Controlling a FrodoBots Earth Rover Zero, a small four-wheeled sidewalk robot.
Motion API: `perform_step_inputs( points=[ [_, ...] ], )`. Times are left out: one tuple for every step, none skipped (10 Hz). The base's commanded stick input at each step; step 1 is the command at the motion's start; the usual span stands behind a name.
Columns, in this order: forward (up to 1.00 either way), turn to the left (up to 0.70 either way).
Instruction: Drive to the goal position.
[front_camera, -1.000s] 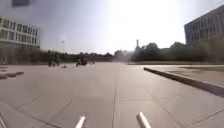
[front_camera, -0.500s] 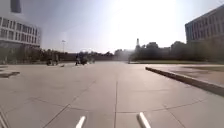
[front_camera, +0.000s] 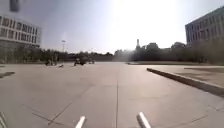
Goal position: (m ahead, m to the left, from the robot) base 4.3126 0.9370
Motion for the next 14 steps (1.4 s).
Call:
perform_step_inputs(
  points=[
    [0.7,0.0],
    [0.7,0.0],
    [0.7,0.0],
    [0.7,0.0],
    [0.7,0.0],
    [0.7,0.0],
    [0.7,0.0],
    [0.7,0.0],
    [0.7,0.0],
    [0.7,0.0],
    [0.7,0.0],
    [0.7,0.0],
    [0.7,0.0],
    [0.7,0.0]
  ],
)
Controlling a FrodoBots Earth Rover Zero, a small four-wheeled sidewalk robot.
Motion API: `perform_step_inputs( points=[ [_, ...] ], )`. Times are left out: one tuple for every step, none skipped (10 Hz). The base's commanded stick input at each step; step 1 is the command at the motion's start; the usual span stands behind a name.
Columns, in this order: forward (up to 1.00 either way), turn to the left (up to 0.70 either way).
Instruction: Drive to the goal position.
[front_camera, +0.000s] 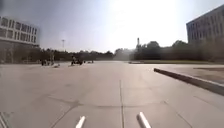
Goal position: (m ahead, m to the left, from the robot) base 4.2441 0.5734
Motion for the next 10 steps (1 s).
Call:
perform_step_inputs(
  points=[
    [0.7,0.0],
    [0.7,0.0],
    [0.7,0.0],
    [0.7,0.0],
    [0.7,0.0],
    [0.7,0.0],
    [0.7,0.0],
    [0.7,0.0],
    [0.7,0.0],
    [0.7,0.0]
  ],
)
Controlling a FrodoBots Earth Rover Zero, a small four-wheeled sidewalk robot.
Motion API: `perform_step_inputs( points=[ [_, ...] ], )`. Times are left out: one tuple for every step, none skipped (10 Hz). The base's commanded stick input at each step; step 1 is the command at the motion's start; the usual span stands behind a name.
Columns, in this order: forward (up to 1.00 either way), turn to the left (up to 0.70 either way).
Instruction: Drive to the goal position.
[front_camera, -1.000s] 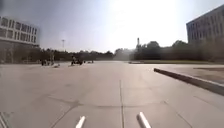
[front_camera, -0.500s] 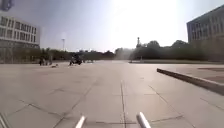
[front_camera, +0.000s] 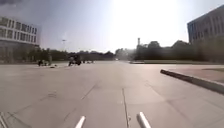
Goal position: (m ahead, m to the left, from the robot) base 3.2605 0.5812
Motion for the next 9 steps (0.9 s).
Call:
perform_step_inputs(
  points=[
    [0.7,0.0],
    [0.7,0.0],
    [0.7,0.0],
    [0.7,0.0],
    [0.7,0.0],
    [0.7,0.0],
    [0.7,0.0],
    [0.7,0.0],
    [0.7,0.0]
  ],
)
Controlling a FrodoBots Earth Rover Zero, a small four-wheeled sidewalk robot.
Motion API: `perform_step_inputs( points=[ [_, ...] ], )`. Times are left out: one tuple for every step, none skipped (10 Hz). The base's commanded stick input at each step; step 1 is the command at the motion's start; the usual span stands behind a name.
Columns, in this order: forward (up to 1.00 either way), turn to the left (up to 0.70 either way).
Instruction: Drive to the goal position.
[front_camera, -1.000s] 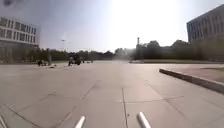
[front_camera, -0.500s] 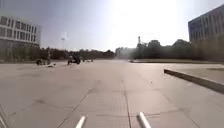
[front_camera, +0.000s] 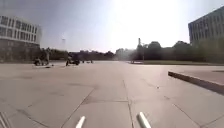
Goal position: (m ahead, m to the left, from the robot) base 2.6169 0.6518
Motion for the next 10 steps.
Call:
perform_step_inputs(
  points=[
    [0.7,0.0],
    [0.7,0.0],
    [0.7,0.0],
    [0.7,0.0],
    [0.7,0.0],
    [0.7,0.0],
    [0.7,0.0],
    [0.7,0.0],
    [0.7,0.0],
    [0.7,0.0]
  ],
)
